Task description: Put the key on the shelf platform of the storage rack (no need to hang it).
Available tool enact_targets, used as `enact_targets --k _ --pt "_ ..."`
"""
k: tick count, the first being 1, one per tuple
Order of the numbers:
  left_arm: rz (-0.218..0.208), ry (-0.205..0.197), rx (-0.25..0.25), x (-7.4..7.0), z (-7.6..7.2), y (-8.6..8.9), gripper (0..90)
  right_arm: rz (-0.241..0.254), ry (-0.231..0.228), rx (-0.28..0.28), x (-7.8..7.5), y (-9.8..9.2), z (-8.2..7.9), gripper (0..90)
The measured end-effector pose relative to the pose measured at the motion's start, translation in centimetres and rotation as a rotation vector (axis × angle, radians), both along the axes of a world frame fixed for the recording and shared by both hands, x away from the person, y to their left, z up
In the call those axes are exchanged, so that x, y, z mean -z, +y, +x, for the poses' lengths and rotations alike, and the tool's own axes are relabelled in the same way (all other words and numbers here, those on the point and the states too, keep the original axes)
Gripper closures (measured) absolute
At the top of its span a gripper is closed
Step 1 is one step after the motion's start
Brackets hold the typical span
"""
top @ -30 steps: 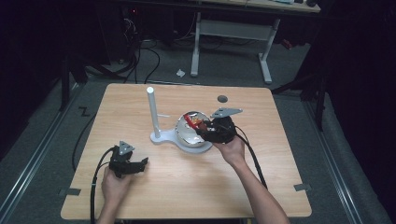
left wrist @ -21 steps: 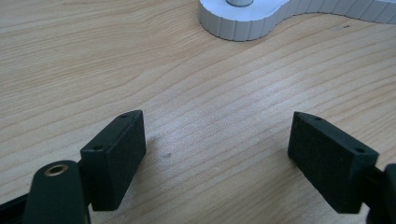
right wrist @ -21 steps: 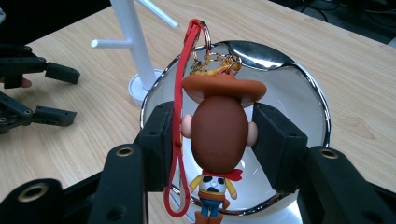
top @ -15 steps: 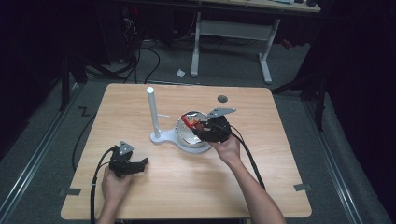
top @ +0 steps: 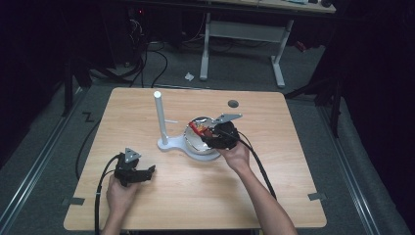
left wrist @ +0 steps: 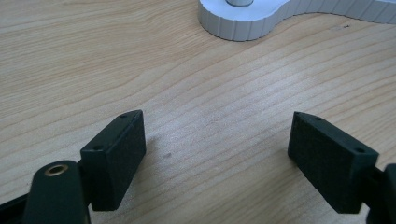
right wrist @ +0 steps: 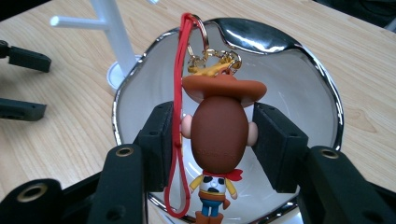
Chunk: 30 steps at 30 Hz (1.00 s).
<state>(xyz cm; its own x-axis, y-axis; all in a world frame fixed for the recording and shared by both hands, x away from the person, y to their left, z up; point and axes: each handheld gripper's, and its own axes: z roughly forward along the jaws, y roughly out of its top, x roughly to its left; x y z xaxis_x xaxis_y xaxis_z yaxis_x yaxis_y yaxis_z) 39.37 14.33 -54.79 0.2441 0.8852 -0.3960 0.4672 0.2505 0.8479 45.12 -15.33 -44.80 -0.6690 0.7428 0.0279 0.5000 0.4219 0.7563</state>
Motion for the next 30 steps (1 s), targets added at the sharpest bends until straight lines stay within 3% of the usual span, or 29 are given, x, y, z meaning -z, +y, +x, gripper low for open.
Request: enact_targets --k 16,26,30 --pt "-0.002 -0.001 -0.001 0.0 0.0 0.0 19.5 -0.065 0.007 0.012 0.5 0.4 0.5 50.8" --pt "-0.002 -0.001 -0.001 0.0 0.0 0.0 19.5 -0.053 0.02 0.025 0.4 0.2 0.4 45.6" --pt "-0.002 -0.001 -0.001 0.0 0.0 0.0 19.5 -0.015 0.007 0.042 0.0 -0.7 -0.2 43.3"
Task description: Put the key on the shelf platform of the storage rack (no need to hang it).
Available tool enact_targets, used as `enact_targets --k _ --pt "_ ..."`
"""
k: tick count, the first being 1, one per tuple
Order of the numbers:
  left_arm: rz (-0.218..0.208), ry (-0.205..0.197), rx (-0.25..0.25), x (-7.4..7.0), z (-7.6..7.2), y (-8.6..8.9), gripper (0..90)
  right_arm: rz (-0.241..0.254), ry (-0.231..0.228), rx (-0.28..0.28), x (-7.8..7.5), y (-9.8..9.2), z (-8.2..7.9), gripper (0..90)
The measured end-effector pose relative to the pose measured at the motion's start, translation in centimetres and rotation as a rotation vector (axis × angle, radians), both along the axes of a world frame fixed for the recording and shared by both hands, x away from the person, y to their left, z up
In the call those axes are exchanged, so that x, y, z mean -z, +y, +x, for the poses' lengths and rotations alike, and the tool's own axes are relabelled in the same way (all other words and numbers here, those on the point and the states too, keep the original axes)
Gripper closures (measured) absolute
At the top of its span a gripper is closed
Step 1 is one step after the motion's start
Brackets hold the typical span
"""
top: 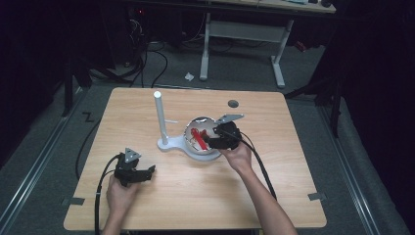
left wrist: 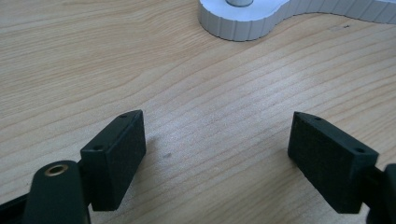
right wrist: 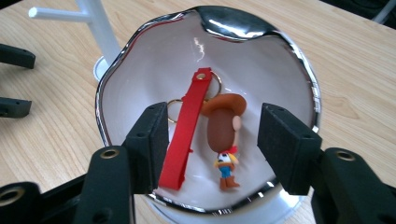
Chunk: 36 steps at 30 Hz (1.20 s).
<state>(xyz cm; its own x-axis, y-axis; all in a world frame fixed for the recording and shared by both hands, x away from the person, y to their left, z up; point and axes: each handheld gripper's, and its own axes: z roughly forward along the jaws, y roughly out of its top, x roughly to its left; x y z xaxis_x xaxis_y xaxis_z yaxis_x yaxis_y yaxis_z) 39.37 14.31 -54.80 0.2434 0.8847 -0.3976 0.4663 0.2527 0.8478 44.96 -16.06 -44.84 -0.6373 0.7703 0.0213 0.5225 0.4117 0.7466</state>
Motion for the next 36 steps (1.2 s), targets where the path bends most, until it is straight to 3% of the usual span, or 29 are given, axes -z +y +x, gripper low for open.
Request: enact_targets --k 17,29,36 --pt "0.002 0.001 0.003 0.0 0.1 0.0 19.6 0.074 -0.056 0.025 -2.6 -2.8 -1.7 45.2" --pt "0.002 0.002 0.003 0.0 0.1 0.0 19.6 0.108 -0.075 0.042 -3.3 -4.2 -2.7 46.9" --pt "0.001 0.001 0.002 0.0 0.1 0.0 19.6 0.119 -0.058 0.069 -3.1 -5.6 -3.2 47.3"
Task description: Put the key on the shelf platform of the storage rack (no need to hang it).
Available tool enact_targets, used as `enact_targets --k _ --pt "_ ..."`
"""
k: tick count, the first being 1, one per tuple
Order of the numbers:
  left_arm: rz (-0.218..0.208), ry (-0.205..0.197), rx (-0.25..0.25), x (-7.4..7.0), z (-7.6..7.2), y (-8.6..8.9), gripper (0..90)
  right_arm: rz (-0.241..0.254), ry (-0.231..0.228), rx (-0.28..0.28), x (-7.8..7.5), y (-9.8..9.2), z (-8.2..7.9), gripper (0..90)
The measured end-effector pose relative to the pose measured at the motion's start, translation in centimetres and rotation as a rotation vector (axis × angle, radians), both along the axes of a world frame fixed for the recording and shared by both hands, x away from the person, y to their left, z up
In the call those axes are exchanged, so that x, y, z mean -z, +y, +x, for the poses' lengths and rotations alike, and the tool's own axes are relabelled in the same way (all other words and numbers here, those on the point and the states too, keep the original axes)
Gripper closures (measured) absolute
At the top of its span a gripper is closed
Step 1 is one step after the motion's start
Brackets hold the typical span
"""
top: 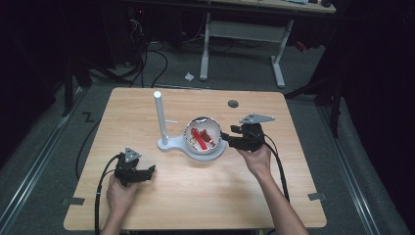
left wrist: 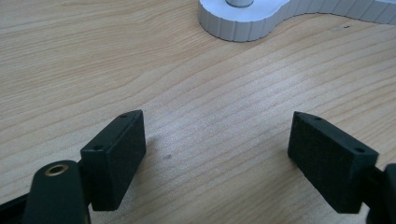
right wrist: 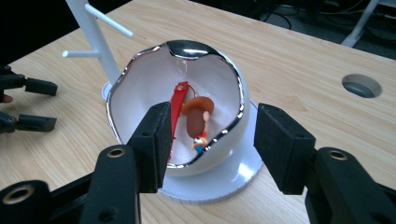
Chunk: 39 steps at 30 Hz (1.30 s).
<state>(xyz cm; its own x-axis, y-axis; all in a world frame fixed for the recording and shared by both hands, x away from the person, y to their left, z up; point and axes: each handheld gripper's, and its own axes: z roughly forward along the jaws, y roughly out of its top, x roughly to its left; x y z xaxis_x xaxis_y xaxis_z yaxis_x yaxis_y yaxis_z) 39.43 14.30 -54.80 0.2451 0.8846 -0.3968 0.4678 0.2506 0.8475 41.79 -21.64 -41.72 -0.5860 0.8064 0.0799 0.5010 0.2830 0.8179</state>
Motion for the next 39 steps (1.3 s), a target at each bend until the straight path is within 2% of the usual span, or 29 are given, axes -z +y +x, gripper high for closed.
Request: enact_targets --k 12,13,19,25,31,39 --pt "0.001 0.0 0.0 0.0 0.0 0.0 19.6 0.022 -0.023 0.024 -0.9 -1.8 -1.0 47.5" --pt "0.001 0.0 0.0 0.0 0.0 0.0 19.6 0.035 -0.023 0.032 -0.9 -2.2 -1.3 47.5" --pt "0.001 -0.001 -0.001 0.0 0.0 0.0 19.6 0.04 -0.015 0.051 -0.7 -3.4 -1.8 47.6" --pt "0.001 0.0 0.0 0.0 0.0 0.0 19.6 0.09 -0.035 0.083 -0.8 -4.7 -2.6 47.0" --pt "0.0 0.0 0.0 0.0 0.0 0.0 19.6 0.086 -0.043 0.092 -0.8 -5.3 -3.3 46.7" --pt "-0.001 0.0 0.0 0.0 0.0 0.0 19.5 0.09 -0.064 0.111 -1.7 -6.4 -4.6 45.6"
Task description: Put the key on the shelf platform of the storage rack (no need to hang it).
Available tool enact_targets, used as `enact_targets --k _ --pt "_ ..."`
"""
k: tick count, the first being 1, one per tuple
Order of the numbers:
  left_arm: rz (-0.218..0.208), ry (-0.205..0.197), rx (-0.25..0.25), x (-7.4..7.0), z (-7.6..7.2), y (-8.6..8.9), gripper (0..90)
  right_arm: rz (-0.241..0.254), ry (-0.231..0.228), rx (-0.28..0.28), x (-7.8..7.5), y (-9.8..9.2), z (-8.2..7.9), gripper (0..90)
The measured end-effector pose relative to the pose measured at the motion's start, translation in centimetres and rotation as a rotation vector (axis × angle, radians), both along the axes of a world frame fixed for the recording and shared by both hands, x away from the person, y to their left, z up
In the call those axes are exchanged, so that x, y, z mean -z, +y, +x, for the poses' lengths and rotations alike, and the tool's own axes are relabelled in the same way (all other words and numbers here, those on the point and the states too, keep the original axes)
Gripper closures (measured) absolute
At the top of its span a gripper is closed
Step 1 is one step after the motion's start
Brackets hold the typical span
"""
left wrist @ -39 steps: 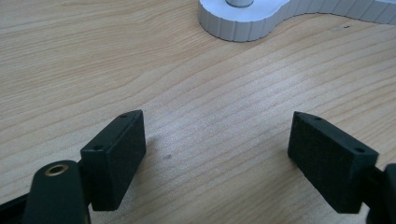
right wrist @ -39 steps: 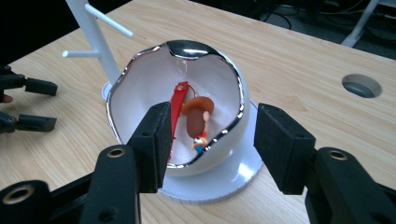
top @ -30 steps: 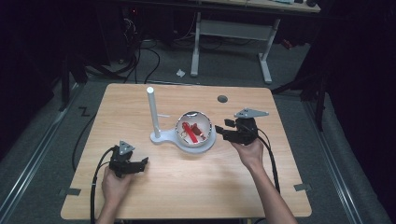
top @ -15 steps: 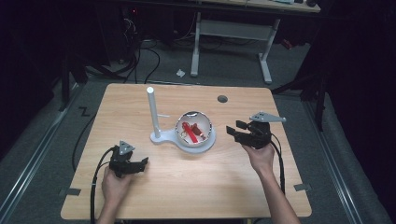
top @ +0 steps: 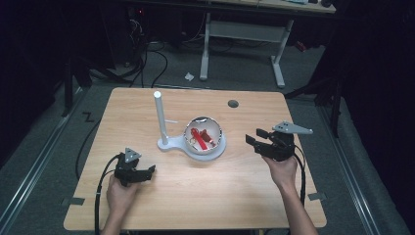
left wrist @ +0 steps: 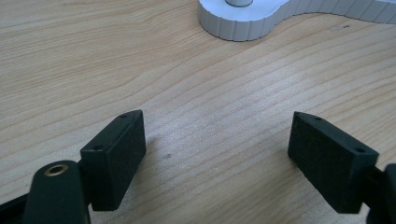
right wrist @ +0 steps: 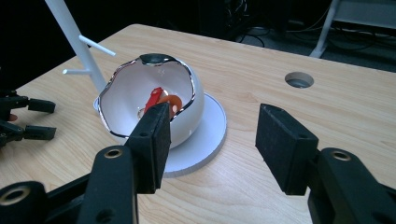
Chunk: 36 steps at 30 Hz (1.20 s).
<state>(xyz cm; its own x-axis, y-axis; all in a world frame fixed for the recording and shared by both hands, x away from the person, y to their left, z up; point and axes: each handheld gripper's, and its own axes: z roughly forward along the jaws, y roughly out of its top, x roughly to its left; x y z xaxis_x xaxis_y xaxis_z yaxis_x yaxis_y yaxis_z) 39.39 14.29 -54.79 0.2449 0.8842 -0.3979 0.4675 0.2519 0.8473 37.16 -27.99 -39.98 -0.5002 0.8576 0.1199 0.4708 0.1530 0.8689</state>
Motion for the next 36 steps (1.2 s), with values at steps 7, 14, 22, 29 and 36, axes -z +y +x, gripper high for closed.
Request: enact_targets --k 7,14,22,29,36 --pt "0.001 -0.001 0.0 0.0 0.0 0.0 19.5 0.009 0.014 0.018 0.3 -0.6 -0.4 45.1" --pt "0.001 -0.003 0.002 0.0 -0.1 0.0 19.5 0.031 0.022 0.045 0.7 -1.7 -1.0 44.7" --pt "0.002 -0.003 0.002 0.0 -0.1 0.0 19.5 0.036 0.026 0.066 1.3 -2.7 -1.8 43.5" --pt "0.002 -0.003 0.003 0.0 -0.1 0.0 19.5 0.053 0.014 0.077 1.8 -3.5 -2.7 43.2" --pt "0.002 -0.003 0.003 0.0 -0.1 0.0 19.5 0.06 0.014 0.082 2.1 -3.8 -3.3 42.8"
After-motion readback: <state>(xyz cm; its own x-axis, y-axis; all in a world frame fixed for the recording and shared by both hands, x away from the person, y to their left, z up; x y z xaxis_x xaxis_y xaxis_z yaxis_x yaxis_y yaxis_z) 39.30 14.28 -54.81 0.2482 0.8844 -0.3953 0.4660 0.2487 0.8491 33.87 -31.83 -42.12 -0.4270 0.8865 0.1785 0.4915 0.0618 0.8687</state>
